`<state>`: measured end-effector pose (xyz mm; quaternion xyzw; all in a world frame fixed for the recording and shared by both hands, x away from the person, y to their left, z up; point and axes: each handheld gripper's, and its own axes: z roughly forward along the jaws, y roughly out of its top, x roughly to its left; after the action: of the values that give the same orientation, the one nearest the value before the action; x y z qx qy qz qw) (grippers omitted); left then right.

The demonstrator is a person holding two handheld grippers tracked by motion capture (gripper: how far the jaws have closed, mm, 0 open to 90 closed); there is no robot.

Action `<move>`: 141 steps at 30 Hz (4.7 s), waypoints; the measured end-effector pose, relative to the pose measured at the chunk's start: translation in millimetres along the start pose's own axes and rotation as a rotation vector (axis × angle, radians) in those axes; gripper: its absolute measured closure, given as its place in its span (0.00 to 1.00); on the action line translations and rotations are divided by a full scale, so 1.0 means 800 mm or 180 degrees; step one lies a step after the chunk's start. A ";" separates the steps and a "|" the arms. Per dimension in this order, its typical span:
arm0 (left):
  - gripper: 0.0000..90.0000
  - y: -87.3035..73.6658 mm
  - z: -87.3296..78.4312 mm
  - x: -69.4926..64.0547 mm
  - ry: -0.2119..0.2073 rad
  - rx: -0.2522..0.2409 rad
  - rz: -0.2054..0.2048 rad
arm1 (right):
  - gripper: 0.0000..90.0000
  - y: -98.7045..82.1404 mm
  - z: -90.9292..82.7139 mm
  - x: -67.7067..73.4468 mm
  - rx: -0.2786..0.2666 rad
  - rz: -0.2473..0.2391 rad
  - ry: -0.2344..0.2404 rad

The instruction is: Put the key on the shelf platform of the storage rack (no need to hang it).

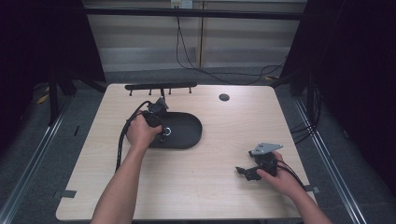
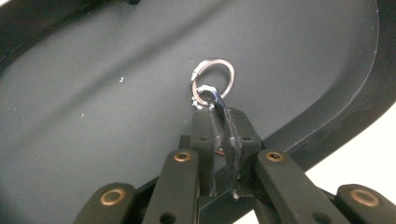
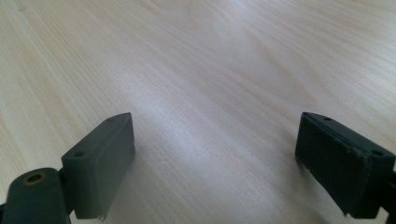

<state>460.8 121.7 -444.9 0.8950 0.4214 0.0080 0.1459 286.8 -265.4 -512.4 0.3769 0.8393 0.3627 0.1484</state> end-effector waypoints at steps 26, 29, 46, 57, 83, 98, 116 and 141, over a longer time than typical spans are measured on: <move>0.74 -0.008 -0.026 -0.008 -0.0097 -0.0203 -0.0053 | 0.13 0.000 0.000 0.000 0.0000 0.0000 -0.0001; 0.73 -0.009 -0.029 -0.008 -0.0108 -0.0232 -0.0064 | 0.13 0.000 0.000 0.000 0.0001 0.0002 -0.0003; 0.48 -0.012 -0.044 -0.019 -0.0148 -0.0270 0.0012 | 0.13 0.000 0.000 0.000 0.0000 0.0002 -0.0002; 0.35 -0.018 -0.053 -0.024 -0.0198 -0.0260 -0.0059 | 0.13 0.000 0.000 0.000 0.0000 0.0001 -0.0002; 0.22 -0.049 -0.064 -0.030 -0.0272 -0.0447 0.0021 | 0.13 0.000 0.000 0.000 0.0001 0.0002 -0.0003; 0.20 -0.078 -0.074 -0.033 -0.0236 -0.0429 0.0102 | 0.13 0.000 0.000 0.001 0.0000 0.0005 -0.0006; 0.20 -0.115 -0.078 -0.033 -0.0234 -0.0437 0.0182 | 0.13 0.000 0.000 0.001 -0.0001 0.0007 -0.0006; 0.21 -0.167 -0.050 -0.023 -0.0231 -0.0373 0.0139 | 0.13 0.000 0.000 0.001 0.0004 0.0017 -0.0013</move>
<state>343.2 198.6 -440.6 0.8936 0.3951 0.0035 0.2130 286.2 -264.8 -512.4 0.3799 0.8382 0.3618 0.1489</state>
